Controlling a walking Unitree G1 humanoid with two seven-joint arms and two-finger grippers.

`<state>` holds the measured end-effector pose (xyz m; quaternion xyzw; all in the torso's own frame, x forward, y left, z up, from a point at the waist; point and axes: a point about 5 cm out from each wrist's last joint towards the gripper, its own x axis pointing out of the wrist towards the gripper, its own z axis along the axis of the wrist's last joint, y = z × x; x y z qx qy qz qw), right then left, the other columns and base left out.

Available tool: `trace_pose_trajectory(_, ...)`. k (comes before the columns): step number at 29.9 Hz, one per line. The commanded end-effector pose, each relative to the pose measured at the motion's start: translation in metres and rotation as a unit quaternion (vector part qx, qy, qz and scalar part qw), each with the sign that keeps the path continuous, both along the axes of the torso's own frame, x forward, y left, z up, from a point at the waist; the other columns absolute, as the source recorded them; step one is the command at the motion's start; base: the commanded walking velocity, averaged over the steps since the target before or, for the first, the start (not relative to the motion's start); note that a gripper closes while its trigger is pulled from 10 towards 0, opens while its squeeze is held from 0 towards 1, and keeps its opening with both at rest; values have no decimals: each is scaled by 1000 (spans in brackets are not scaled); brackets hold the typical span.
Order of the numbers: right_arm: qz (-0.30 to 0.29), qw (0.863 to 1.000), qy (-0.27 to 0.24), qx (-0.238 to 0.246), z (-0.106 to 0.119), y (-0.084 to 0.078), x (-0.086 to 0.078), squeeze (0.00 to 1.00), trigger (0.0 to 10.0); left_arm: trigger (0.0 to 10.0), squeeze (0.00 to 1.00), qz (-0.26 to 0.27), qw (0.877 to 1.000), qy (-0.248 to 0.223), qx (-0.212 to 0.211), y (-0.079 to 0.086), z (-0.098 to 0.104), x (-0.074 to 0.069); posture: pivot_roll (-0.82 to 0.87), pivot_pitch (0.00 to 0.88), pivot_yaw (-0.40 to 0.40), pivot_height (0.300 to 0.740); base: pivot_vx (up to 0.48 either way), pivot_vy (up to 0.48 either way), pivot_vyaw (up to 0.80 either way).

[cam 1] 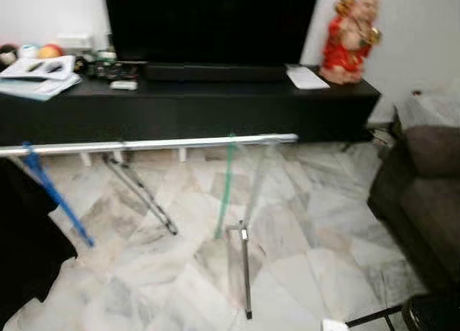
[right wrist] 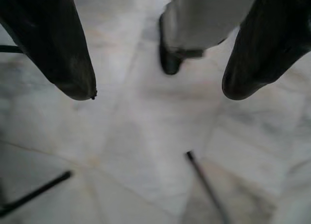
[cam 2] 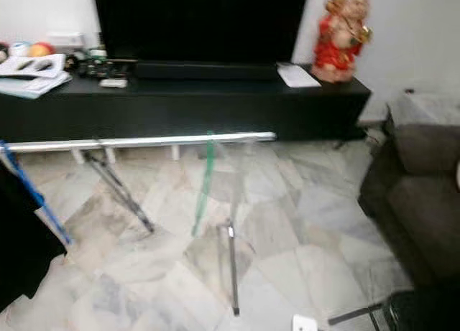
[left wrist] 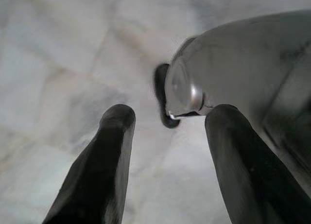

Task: Hang hanger

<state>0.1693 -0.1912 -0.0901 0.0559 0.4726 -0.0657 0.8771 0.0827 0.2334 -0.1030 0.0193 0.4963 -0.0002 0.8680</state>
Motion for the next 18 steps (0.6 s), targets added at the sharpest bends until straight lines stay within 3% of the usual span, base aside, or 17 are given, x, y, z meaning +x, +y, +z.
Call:
trace_pose_trajectory(1, 0, 1000, 0, 8, -1, 6, 0, 0, 10000, 10000, 0, 1, 1000, 12, 8, 7, 0, -5, 97, 64, -70, 740, 0, 0, -725)
trace_pose_trajectory(9, 4, 1000, 1, 6, -1, 6, 0, 0, 10000, 10000, 0, -8, 1000, 11, 9, 7, 1, -4, 96, 58, -71, 740, 0, 0, -713)
trace_pose_trajectory(15, 4, 1000, 2, 4, -1, 6, -1, 0, 10000, 10000, 0, -14, 1000, 16, 13, 7, 0, -5, 94, 56, -68, 740, 0, -442, -717)
trace_pose_trajectory(18, 2, 1000, 1, 4, -1, 6, -1, 0, 10000, 10000, 0, -13, 1000, 15, 10, 7, 0, -5, 96, 60, -66, 740, 0, 0, -712)
